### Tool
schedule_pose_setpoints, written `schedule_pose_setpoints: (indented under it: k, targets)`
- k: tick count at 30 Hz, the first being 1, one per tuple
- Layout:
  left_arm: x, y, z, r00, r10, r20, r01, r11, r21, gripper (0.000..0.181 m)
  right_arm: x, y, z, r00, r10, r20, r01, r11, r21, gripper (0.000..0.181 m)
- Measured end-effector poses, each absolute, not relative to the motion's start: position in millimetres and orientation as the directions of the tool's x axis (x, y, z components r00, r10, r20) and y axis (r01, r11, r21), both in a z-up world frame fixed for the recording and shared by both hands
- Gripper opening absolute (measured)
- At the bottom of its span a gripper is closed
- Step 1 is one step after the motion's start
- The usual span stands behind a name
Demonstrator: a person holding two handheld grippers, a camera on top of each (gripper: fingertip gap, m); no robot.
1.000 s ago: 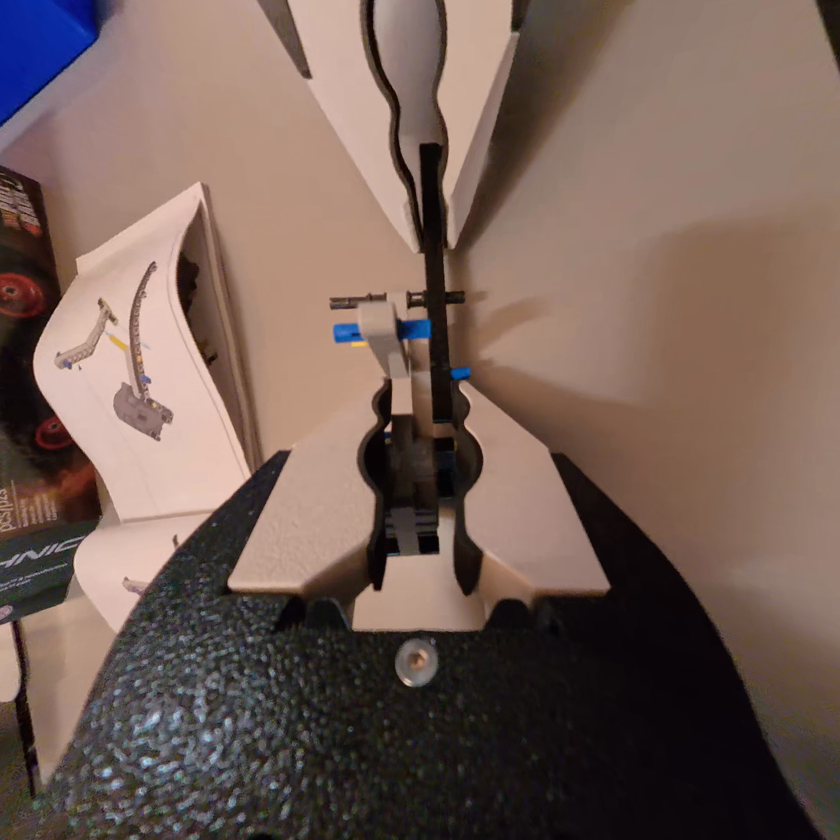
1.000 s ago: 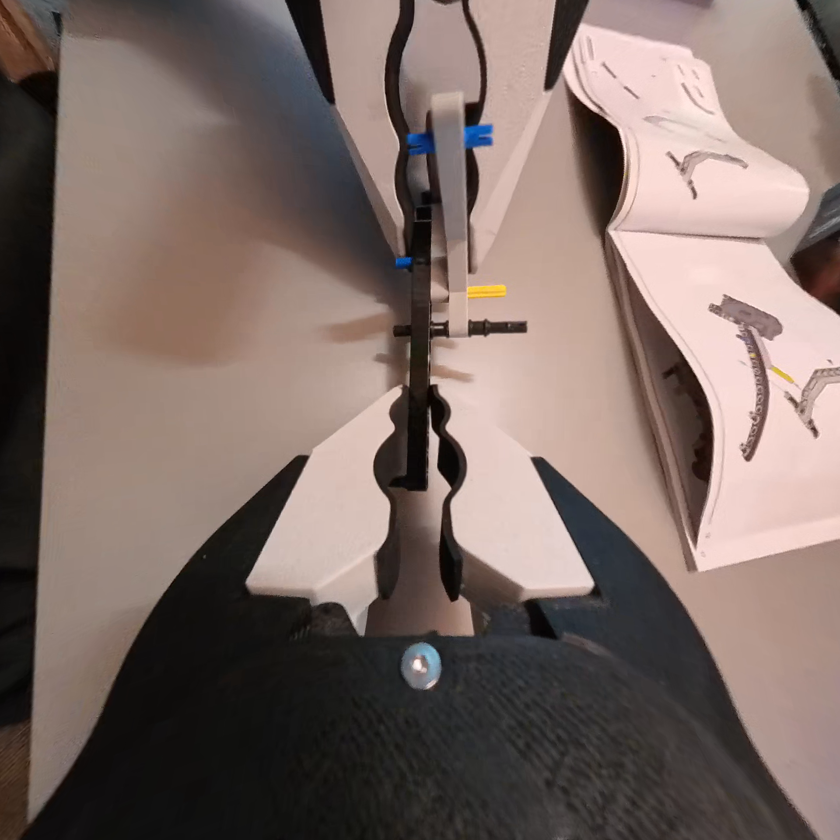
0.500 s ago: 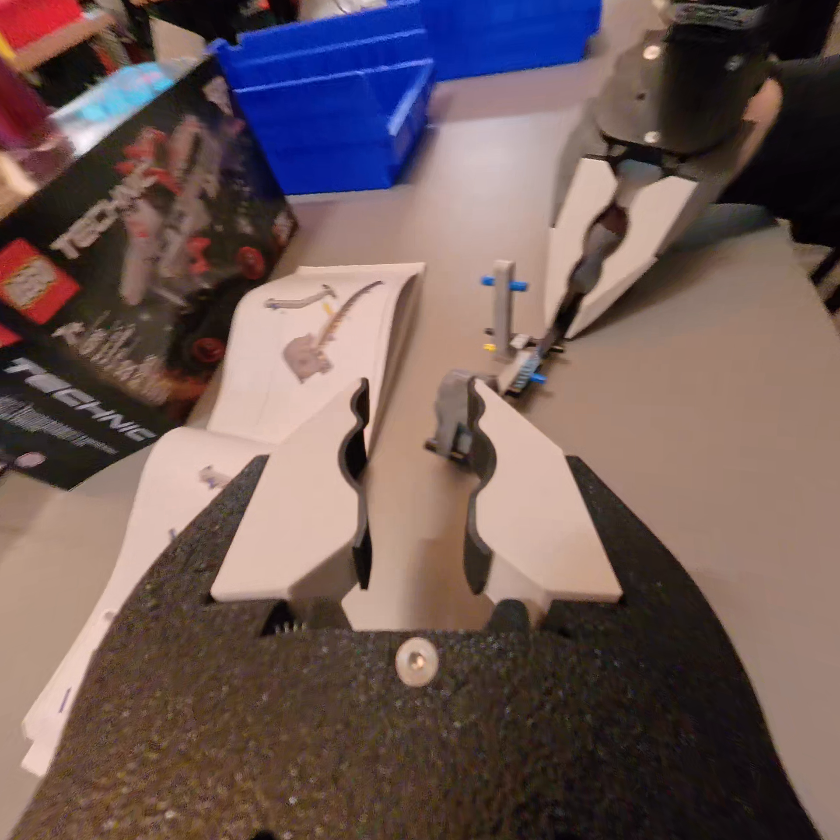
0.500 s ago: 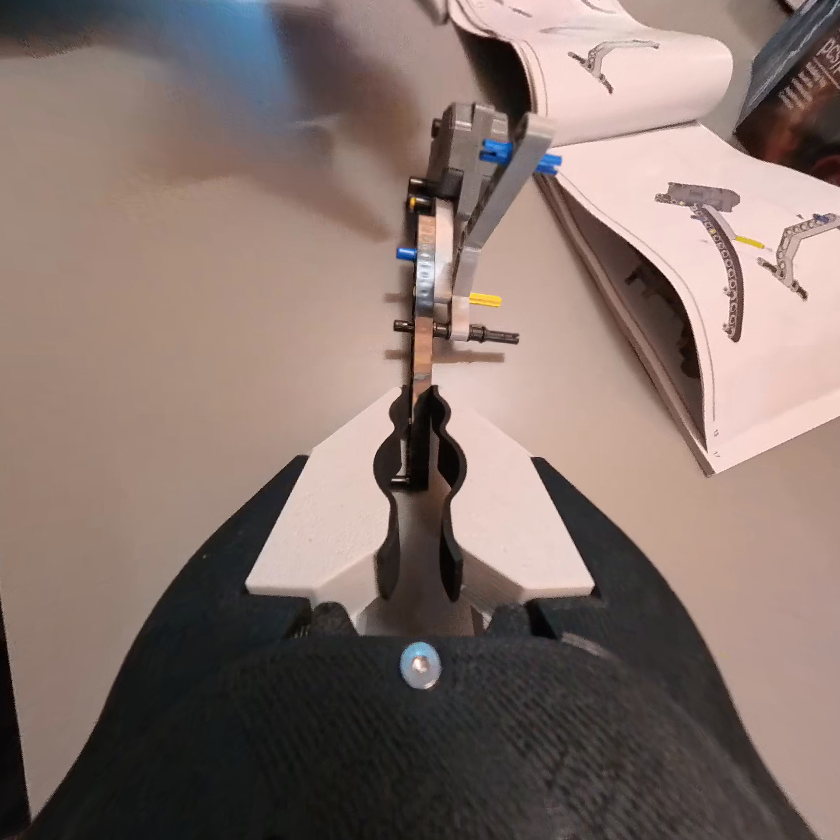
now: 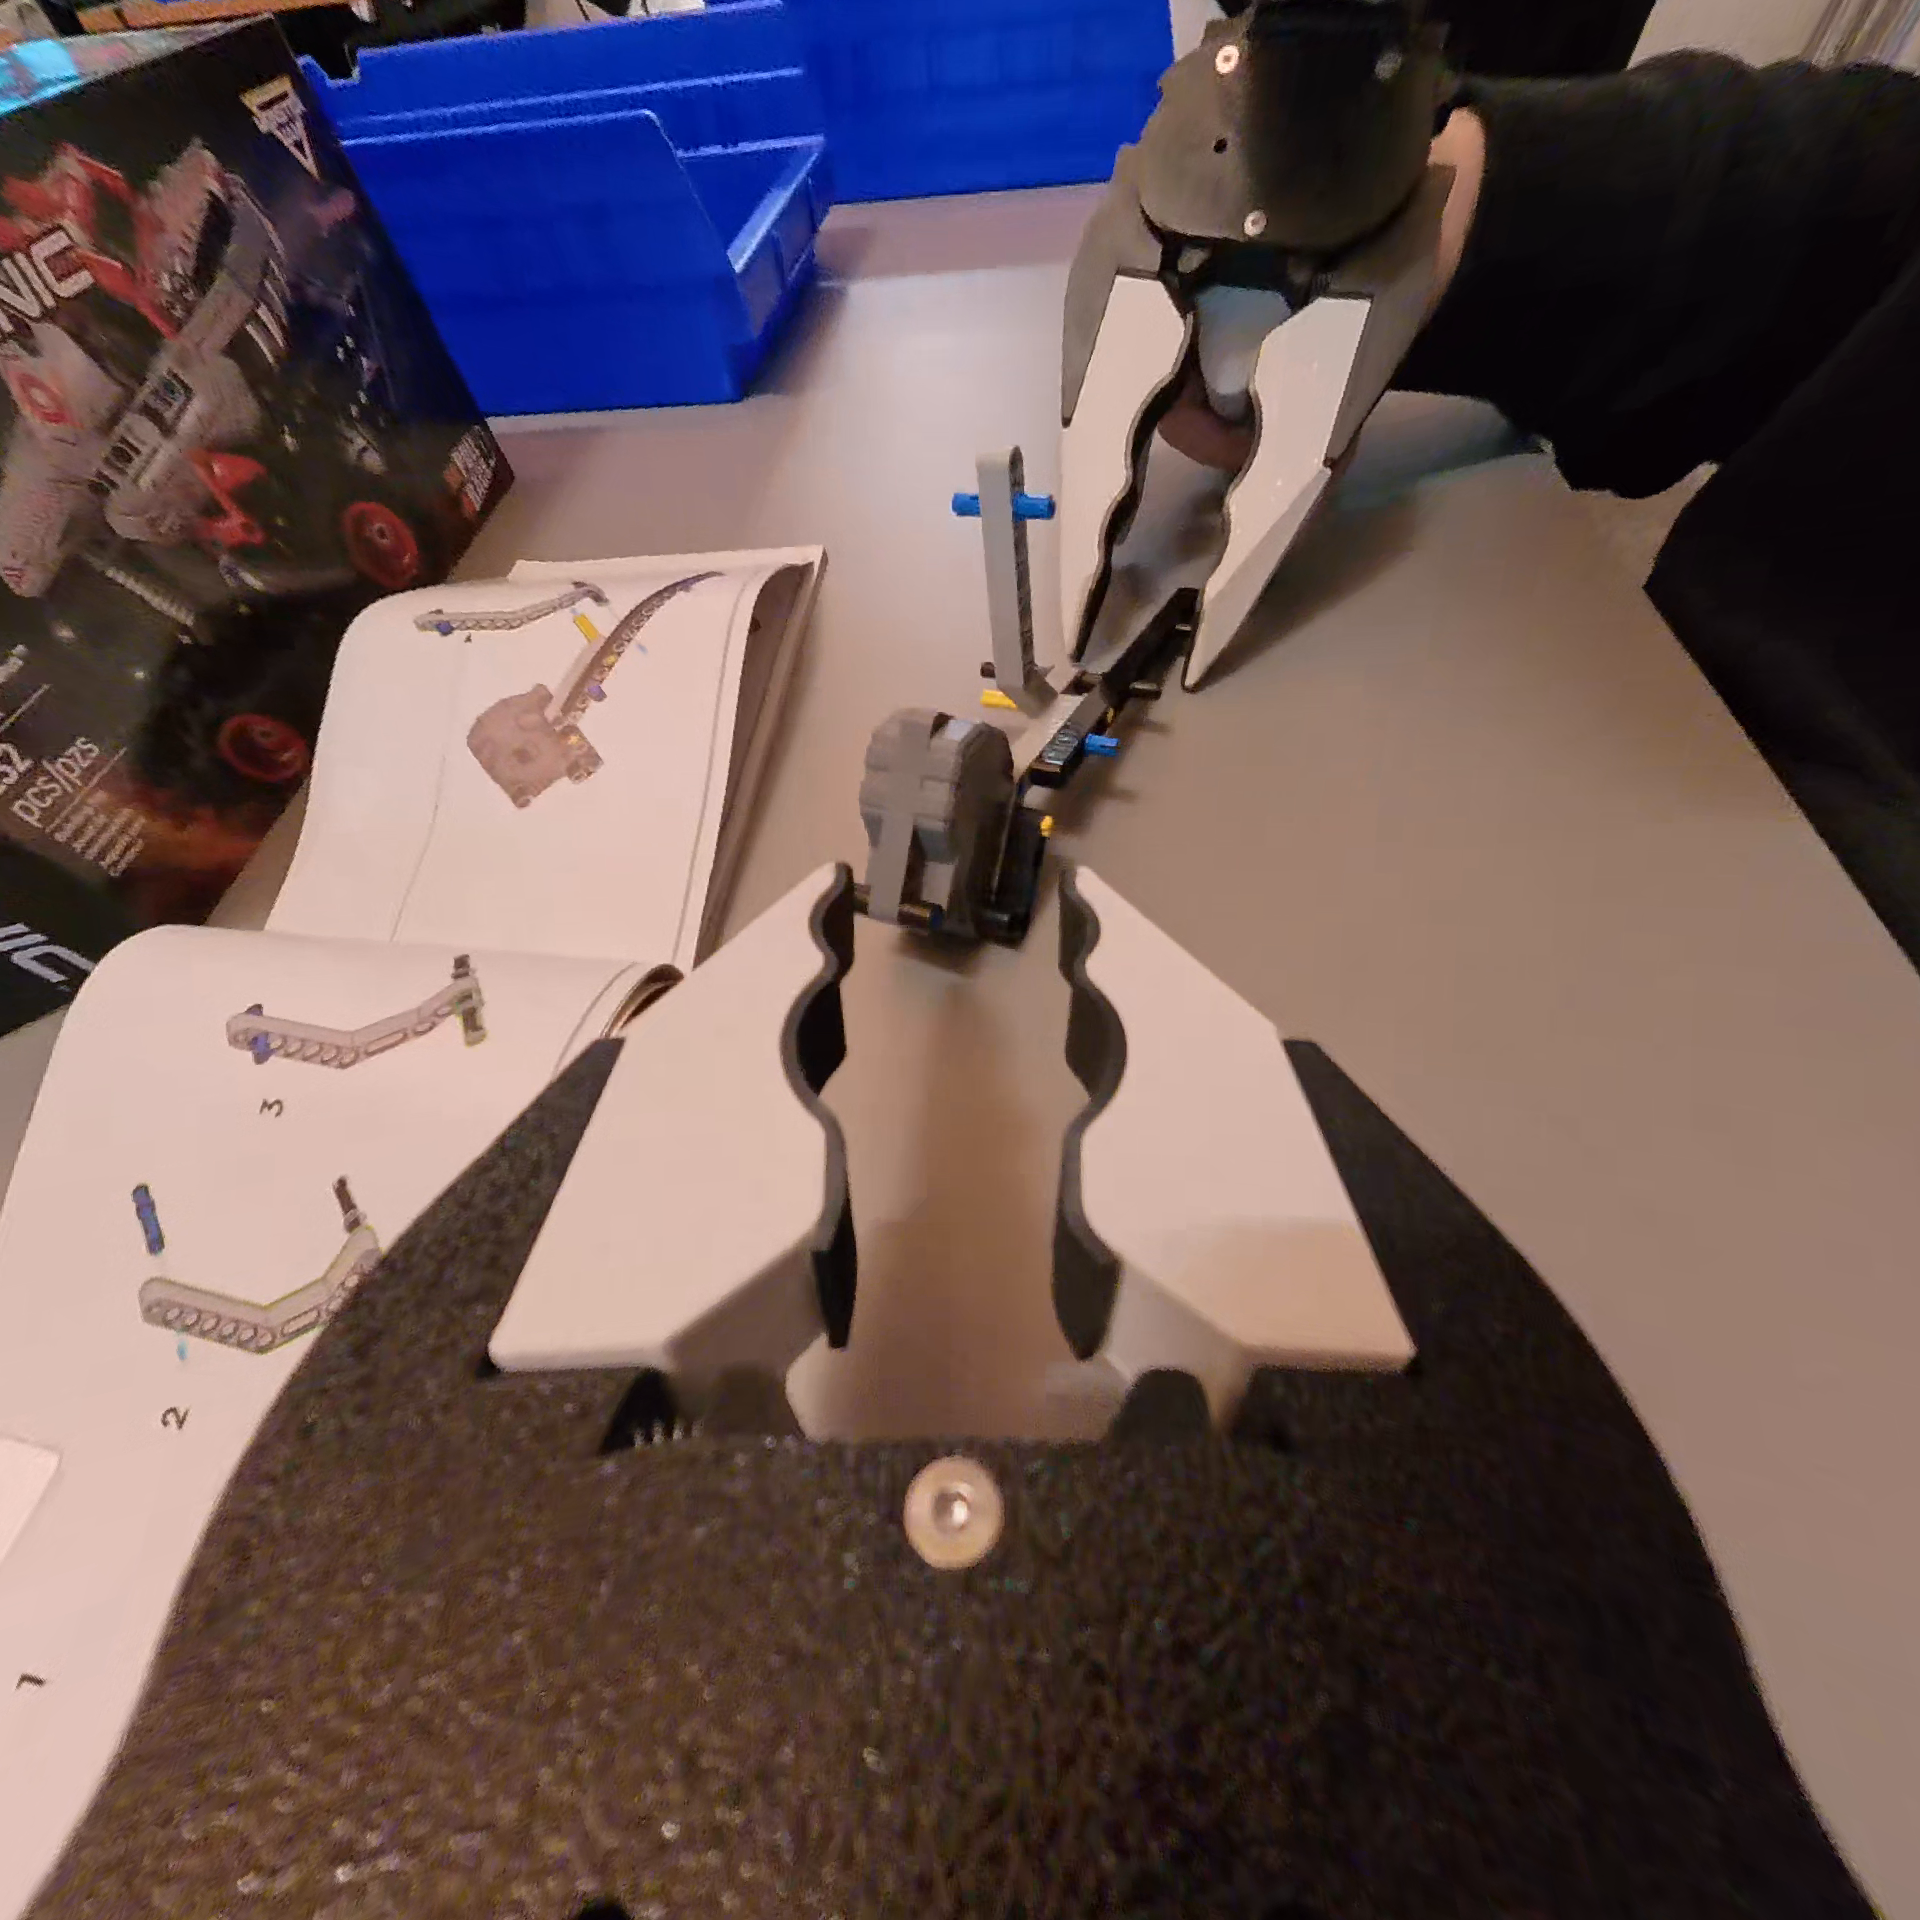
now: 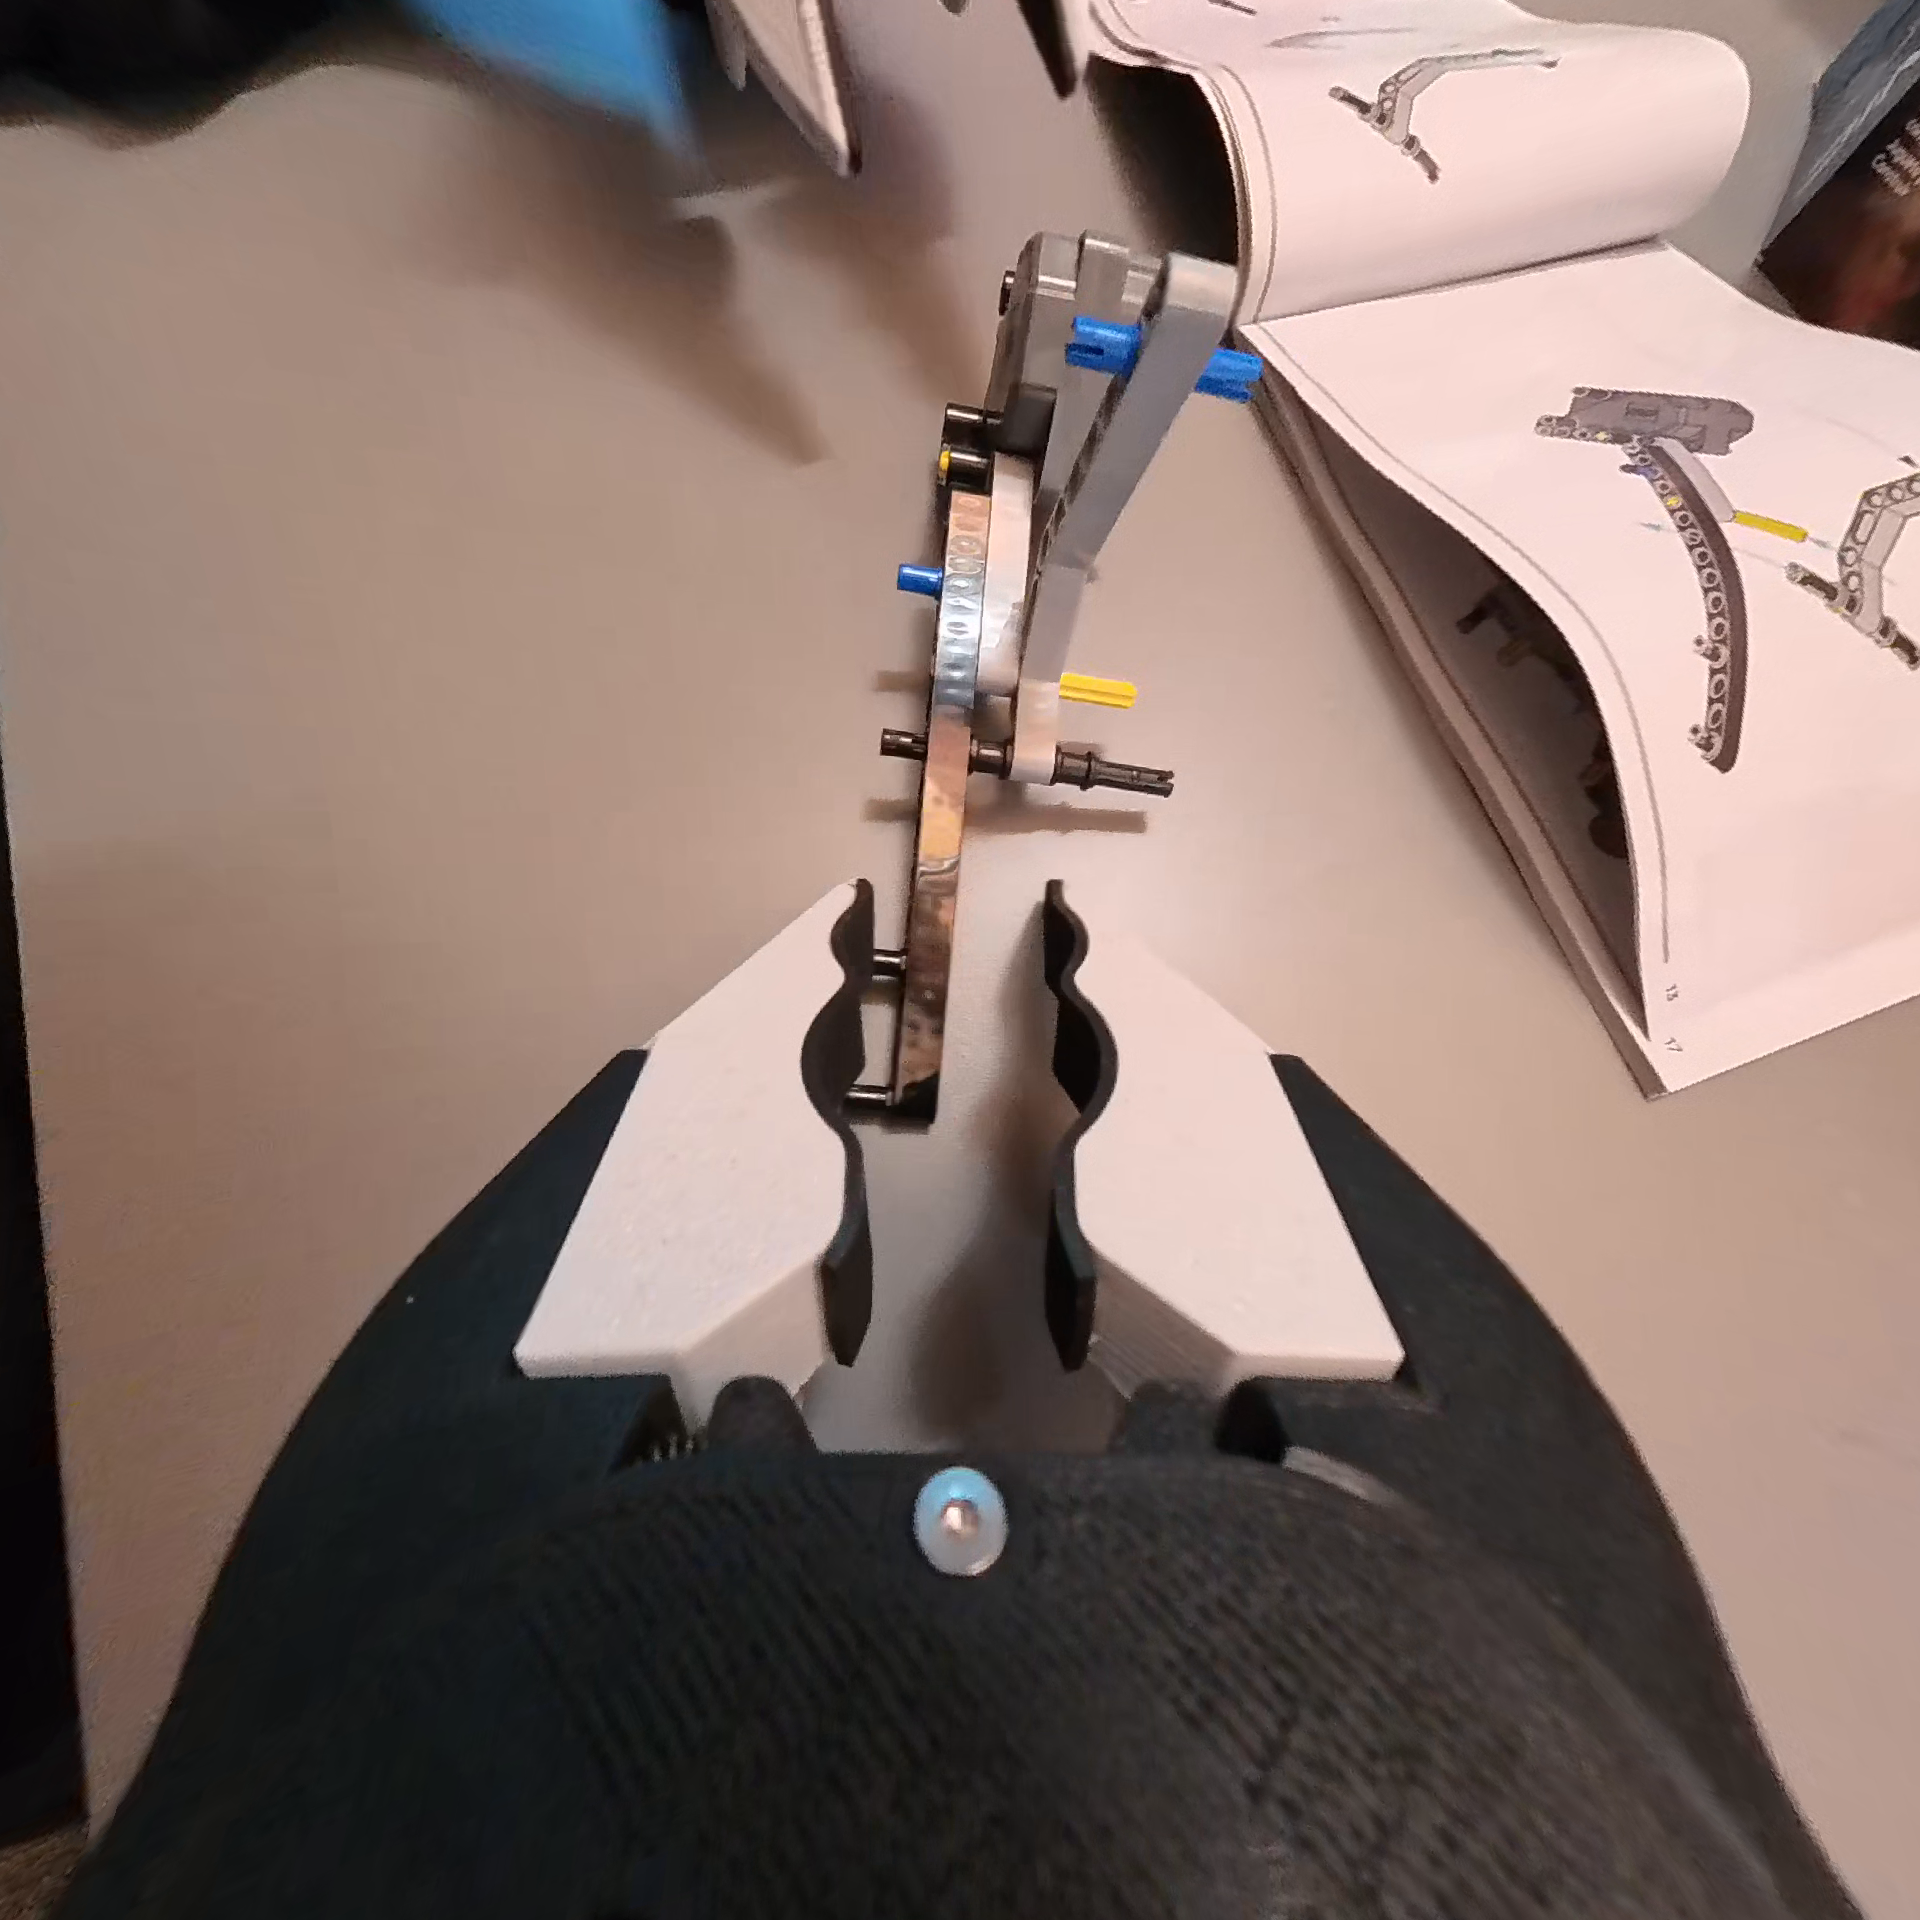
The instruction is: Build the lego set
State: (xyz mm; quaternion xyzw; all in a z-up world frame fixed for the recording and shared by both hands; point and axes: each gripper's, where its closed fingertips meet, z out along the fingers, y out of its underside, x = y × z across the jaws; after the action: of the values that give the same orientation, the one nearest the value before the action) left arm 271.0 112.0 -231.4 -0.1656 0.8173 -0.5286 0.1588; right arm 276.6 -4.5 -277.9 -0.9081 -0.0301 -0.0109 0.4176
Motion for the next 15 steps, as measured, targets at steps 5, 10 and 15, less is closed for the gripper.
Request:
schedule_pose_setpoints:
  k: [5, 10, 15]
  targets:
    - [271, 114, -235, -0.884, -0.454, -0.109, -0.102, 0.415, -0.904, 0.034, 274, -4, -278, 0.996, 0.062, 0.061, 0.087, -0.648, -0.757, 0.028]
    - [275, 118, -244, -0.865, -0.475, -0.163, -0.107, 0.493, -0.863, 0.032, 277, -2, -277, 0.994, 0.031, 0.106, 0.101, -0.645, -0.757, 0.030]
    - [276, 115, -241, -0.861, -0.475, -0.181, -0.086, 0.487, -0.869, 0.030, 285, -2, -276, 0.979, -0.022, 0.202, 0.140, -0.643, -0.752, 0.028]
